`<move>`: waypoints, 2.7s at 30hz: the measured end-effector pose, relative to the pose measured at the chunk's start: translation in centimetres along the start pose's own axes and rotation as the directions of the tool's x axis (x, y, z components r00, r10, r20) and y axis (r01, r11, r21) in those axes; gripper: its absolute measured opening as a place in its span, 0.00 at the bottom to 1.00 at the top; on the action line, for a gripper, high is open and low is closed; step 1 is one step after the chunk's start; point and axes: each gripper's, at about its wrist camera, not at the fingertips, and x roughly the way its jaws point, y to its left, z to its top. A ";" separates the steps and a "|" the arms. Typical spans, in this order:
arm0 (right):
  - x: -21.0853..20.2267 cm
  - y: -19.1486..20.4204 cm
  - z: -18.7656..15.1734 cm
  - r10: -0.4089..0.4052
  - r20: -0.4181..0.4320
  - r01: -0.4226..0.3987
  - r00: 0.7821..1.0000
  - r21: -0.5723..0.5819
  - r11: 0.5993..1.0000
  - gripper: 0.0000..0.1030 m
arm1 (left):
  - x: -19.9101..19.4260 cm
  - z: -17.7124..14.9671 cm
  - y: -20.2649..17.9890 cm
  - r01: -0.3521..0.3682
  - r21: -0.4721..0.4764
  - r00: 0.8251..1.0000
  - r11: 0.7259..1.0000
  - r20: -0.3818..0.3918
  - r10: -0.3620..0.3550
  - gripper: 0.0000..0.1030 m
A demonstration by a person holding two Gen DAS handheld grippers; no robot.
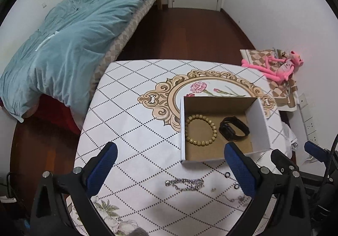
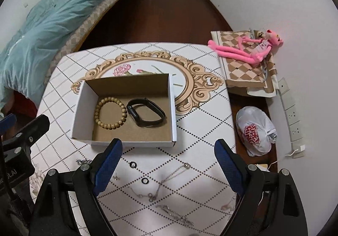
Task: Organize jewelry
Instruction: 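Lower the left tool onto the silver chain bracelet and grasp it, then carry the chain bracelet into the box with the left tool while the right drops a silver necklace there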
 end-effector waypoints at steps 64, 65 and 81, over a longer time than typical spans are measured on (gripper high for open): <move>3.6 -3.6 -11.9 0.211 0.082 -0.224 0.974 0.211 0.952 0.02 | 9.9 -9.4 2.9 0.094 -0.187 0.959 0.978 -0.246 -0.139 0.88; 4.0 -3.6 -12.0 0.206 0.077 -0.218 0.976 0.217 0.952 0.02 | 10.2 -9.3 2.6 0.093 -0.183 0.958 0.979 -0.253 -0.138 0.82; 6.1 -4.5 -12.5 0.157 0.037 -0.161 0.987 0.237 0.958 0.02 | 9.0 -9.6 -0.7 0.089 -0.025 0.985 0.996 -0.146 -0.091 0.09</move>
